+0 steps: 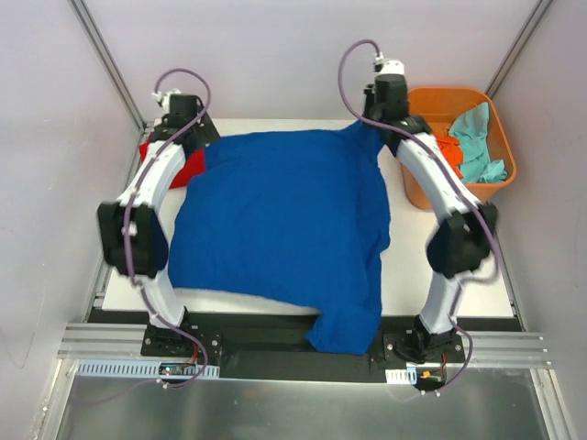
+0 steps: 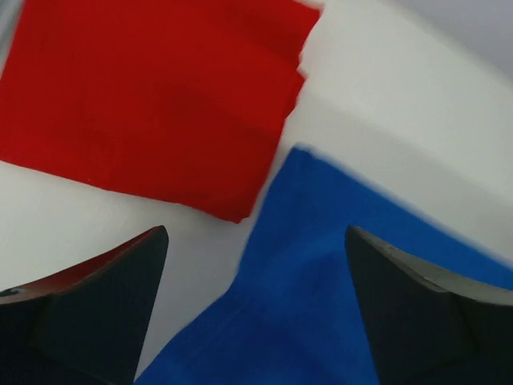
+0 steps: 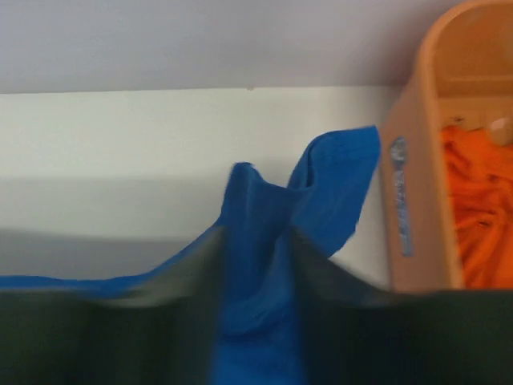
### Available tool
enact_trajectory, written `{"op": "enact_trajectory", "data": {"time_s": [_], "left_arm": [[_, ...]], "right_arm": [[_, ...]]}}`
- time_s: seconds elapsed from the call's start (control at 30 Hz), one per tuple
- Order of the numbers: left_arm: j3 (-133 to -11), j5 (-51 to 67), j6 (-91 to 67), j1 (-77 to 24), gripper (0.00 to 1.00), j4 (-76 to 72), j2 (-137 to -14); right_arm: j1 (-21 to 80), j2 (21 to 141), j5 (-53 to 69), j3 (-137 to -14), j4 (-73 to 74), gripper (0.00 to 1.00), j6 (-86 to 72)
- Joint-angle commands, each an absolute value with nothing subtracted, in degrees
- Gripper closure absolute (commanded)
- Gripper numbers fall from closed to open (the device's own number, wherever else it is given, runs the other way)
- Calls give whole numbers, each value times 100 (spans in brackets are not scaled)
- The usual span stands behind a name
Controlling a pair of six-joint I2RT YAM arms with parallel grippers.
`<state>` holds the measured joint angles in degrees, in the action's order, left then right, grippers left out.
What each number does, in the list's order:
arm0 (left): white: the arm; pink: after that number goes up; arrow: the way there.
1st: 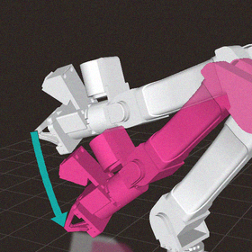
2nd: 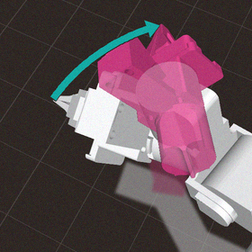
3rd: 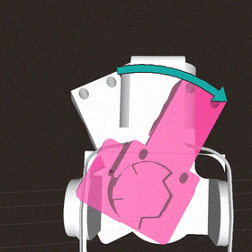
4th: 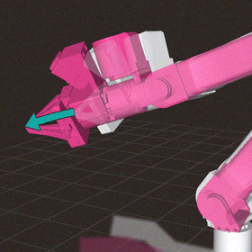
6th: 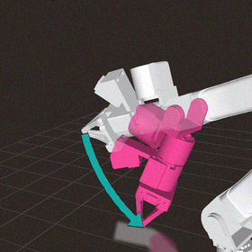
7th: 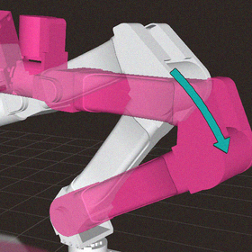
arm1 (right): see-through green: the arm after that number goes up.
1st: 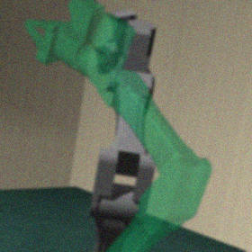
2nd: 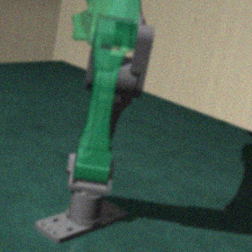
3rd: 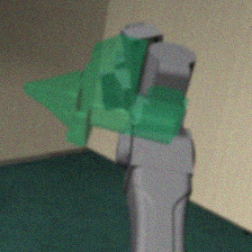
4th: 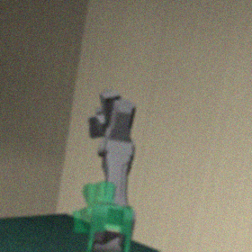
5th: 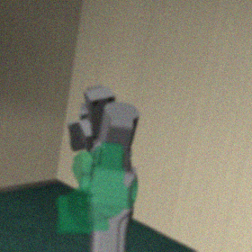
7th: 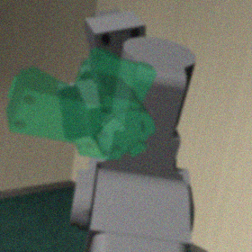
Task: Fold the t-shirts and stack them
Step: Flatten the tshirt out
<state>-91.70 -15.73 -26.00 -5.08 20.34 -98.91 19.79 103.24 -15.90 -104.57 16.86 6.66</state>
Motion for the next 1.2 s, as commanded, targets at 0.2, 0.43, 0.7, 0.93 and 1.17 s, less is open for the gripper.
{"op": "enact_trajectory", "data": {"time_s": [0.2,0.43,0.7,0.93,1.17], "left_arm": [[-9933,-1583,-2065,-510,1,2224,-10363],[-8054,-1213,-2531,-755,1,2232,-8923],[-4891,-782,-3796,-826,1,2521,-6146],[-3692,-888,-4860,-528,1,3708,-5404],[-3585,-799,-4957,105,1,3806,-6125]], "right_arm": [[1942,11745,-1468,-12298,2136,4,1195],[2250,10074,-1389,-10049,2731,4,687],[2899,8387,-1492,-7377,3365,4,-464],[3533,7305,-1705,-5839,3551,4,-1132],[3639,7513,-1633,-5037,3454,4,-1634]]}}
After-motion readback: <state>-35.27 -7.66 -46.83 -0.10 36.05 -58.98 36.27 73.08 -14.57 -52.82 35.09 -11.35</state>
